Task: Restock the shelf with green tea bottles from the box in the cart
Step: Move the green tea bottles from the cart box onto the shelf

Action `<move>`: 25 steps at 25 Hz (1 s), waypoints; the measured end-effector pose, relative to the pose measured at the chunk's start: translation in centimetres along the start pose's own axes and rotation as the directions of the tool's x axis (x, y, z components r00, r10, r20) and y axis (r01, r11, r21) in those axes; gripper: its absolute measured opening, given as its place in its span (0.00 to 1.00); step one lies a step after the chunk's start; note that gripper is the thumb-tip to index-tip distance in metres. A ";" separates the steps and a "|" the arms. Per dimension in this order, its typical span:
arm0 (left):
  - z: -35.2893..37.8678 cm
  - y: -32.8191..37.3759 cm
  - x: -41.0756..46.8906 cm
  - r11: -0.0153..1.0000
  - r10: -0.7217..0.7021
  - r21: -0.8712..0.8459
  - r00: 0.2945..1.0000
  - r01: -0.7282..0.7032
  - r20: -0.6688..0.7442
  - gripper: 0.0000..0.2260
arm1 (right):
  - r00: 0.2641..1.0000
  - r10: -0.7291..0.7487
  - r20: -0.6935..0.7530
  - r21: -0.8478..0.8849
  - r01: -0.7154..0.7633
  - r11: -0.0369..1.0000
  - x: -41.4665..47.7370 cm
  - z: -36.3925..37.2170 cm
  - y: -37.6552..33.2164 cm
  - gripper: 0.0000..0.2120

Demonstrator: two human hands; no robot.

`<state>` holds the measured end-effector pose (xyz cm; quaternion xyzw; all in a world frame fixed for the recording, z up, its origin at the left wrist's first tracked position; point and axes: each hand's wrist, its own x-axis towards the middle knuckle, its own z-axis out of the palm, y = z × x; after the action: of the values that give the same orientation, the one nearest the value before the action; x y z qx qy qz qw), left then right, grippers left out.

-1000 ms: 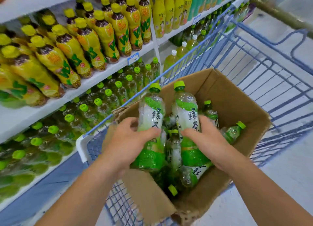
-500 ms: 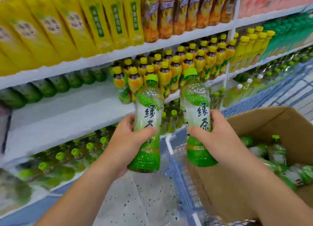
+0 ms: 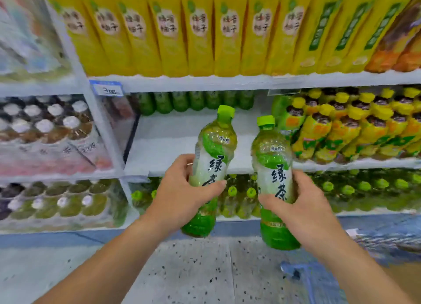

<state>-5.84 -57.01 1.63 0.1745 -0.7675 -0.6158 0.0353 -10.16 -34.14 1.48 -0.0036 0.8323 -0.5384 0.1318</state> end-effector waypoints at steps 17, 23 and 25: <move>-12.5 -11.1 16.7 0.989 0.129 -0.022 0.920 -0.148 -0.371 0.17 | 0.941 -0.326 0.093 0.020 0.326 0.945 18.9 22.7 -1.5 0.25; -13.8 -13.2 20.6 0.964 0.251 0.015 0.895 -0.264 -0.369 0.18 | 0.886 -0.461 0.044 0.061 0.459 0.887 22.3 26.8 -1.2 0.31; -13.8 -14.7 21.3 0.951 0.296 0.021 0.886 -0.309 -0.356 0.18 | 0.860 -0.508 0.051 0.048 0.506 0.861 23.1 27.3 0.0 0.31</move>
<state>-18.81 -79.14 -12.60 0.1605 -0.7551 -0.5747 0.2718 -26.32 -62.02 -13.99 -0.2368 0.7887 -0.5673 0.0111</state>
